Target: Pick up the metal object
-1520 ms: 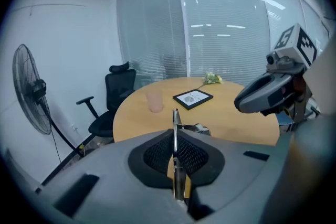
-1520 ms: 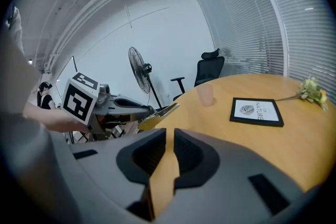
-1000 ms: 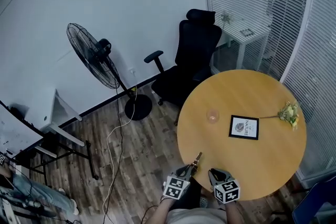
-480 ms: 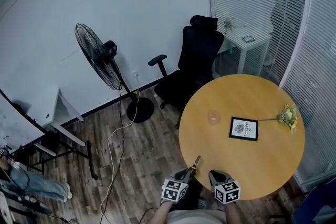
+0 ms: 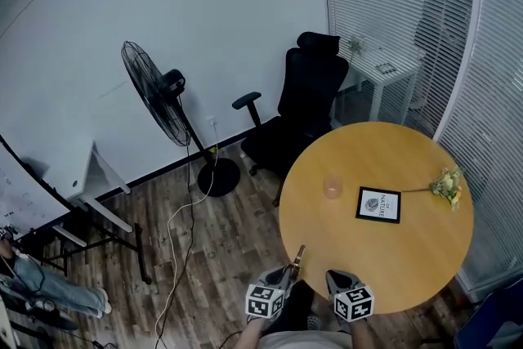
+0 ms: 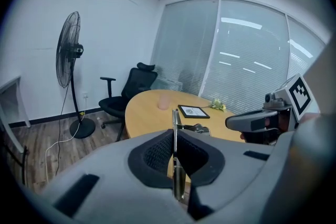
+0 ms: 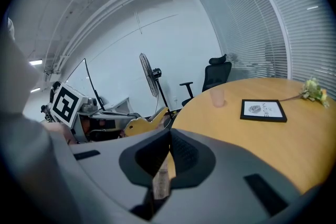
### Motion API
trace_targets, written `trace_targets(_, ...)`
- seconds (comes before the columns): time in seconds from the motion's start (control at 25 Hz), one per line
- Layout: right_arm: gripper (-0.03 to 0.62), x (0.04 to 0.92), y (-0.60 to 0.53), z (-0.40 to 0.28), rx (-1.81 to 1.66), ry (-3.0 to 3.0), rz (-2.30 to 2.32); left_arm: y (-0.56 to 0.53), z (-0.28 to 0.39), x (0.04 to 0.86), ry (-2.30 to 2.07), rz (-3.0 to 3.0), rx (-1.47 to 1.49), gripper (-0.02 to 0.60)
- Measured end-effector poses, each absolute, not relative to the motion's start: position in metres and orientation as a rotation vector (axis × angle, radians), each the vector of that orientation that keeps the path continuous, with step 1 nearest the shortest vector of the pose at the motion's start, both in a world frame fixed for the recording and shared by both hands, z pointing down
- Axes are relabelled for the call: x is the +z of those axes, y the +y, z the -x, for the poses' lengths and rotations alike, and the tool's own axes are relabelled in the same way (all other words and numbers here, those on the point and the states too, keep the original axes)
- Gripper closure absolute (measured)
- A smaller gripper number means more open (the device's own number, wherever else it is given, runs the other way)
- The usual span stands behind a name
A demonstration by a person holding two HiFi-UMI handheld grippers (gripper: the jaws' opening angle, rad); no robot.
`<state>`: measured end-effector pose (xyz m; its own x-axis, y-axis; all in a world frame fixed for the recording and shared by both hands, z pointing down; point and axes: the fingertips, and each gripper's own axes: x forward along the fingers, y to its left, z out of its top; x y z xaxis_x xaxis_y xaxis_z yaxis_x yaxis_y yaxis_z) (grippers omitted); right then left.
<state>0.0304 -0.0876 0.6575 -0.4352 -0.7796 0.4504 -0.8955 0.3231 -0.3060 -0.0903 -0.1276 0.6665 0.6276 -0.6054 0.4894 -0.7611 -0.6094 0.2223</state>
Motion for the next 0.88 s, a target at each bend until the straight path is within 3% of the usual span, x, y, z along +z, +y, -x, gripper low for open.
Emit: trace_targets(0.88, 0.595, 0.660, -0.063, -0.054, 0.787, -2.298, -1.625, -0.123, 0.089, 0.660, -1.076, -2.413, 0.390, 0.571)
